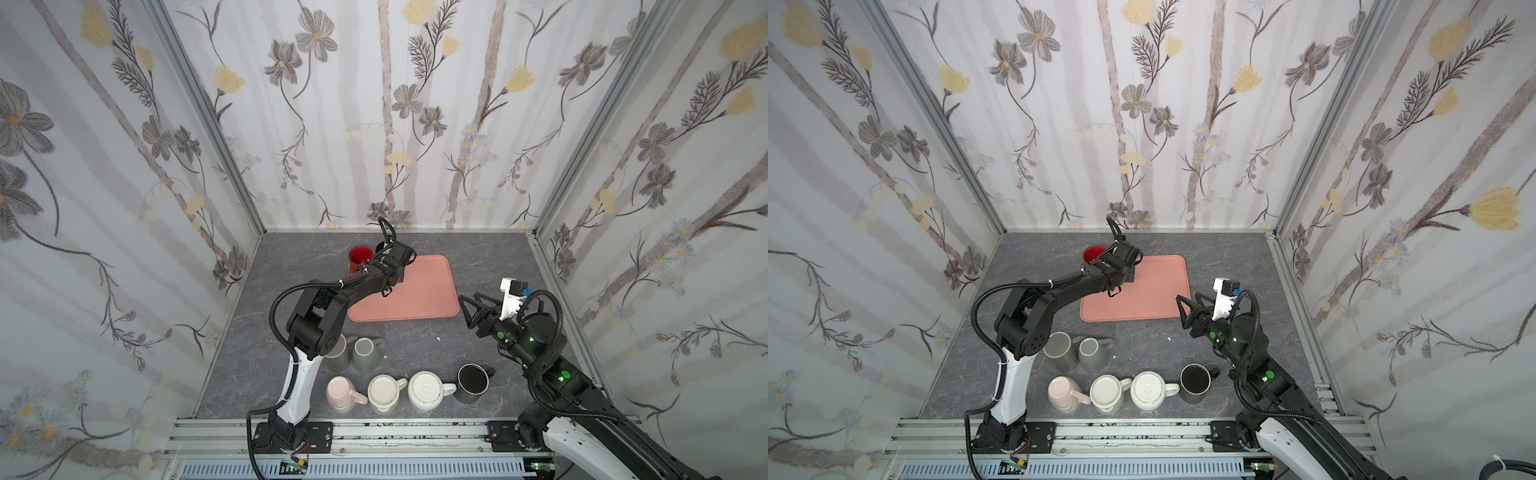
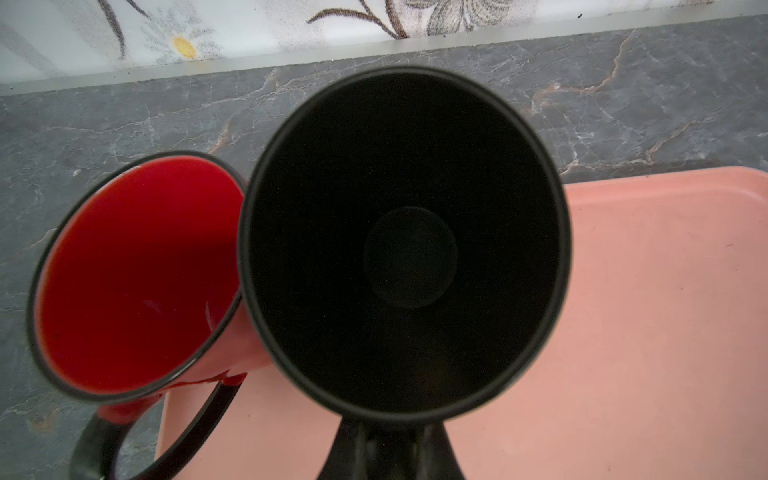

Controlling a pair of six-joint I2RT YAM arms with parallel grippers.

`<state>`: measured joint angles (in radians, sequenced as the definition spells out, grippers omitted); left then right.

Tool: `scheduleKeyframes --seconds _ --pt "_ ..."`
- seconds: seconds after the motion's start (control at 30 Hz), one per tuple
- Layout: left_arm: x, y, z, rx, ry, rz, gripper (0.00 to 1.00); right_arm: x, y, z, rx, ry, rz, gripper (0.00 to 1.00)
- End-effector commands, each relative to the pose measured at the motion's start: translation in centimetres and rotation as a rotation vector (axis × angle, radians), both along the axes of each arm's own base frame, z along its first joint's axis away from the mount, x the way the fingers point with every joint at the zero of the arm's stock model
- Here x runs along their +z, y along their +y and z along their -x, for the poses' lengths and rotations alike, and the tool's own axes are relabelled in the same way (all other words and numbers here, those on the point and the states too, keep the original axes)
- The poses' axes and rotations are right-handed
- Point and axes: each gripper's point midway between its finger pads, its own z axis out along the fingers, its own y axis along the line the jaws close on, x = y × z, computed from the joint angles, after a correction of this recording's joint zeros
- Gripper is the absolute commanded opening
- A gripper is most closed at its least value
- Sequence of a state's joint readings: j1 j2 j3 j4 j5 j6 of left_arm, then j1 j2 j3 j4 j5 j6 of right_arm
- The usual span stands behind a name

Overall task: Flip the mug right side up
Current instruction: 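Set the black mug beside the red mug with left gripper while right arm withdraws, then open the left gripper and pull back while the right gripper moves to another mug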

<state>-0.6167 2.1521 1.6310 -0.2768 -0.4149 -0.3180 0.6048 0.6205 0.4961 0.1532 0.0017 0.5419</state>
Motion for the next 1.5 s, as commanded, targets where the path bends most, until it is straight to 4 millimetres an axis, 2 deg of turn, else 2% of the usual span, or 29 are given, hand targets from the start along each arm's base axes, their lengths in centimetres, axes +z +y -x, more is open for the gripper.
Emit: scheduleKeyframes --seconds 0.0,0.23,0.3,0.4,0.53,0.63,0.77,0.83,0.9,1.17,1.27,1.3,1.47 --pt "0.9 0.2 -0.4 0.030 -0.027 0.005 0.19 0.5 0.1 0.1 0.011 -0.013 -0.014 0.70" --pt "2.1 0.1 -0.4 0.039 -0.038 0.039 0.39 0.4 0.1 0.1 0.010 -0.009 -0.018 0.73" --pt "3.1 -0.1 -0.2 0.036 -0.052 0.062 0.45 0.4 0.0 0.1 0.005 -0.007 -0.017 0.74" --pt "5.9 -0.6 0.1 0.026 -0.097 0.134 0.51 0.4 -0.2 0.1 -0.001 -0.004 -0.015 0.76" --pt "11.3 -1.7 1.6 -0.021 -0.178 0.267 0.62 0.0 0.0 0.2 0.009 0.008 0.001 0.78" --pt "14.8 -2.1 3.5 -0.068 -0.224 0.383 0.69 -0.6 0.9 0.2 0.055 0.022 0.017 0.84" --pt "18.0 -1.7 7.0 -0.117 -0.277 0.535 0.79 -2.2 3.4 0.9 0.202 0.054 0.072 0.84" --pt "18.0 -1.1 8.9 -0.134 -0.278 0.578 0.85 -3.0 4.8 1.7 0.296 0.069 0.092 0.82" --pt "18.8 -0.4 10.8 -0.154 -0.297 0.626 1.00 -3.7 5.8 2.2 0.357 0.082 0.102 0.81" --pt "20.7 3.3 16.7 -0.186 -0.379 0.750 1.00 -7.1 8.8 3.4 0.422 0.136 0.220 0.82" --pt "20.2 4.3 18.0 -0.189 -0.381 0.756 1.00 -8.6 9.9 3.8 0.434 0.167 0.295 0.83" --pt "20.0 4.6 18.4 -0.187 -0.380 0.756 1.00 -9.2 10.6 4.6 0.461 0.181 0.330 0.83" --pt "18.6 6.3 19.7 -0.152 -0.385 0.746 1.00 -12.5 10.0 4.9 0.373 0.308 0.517 0.87"
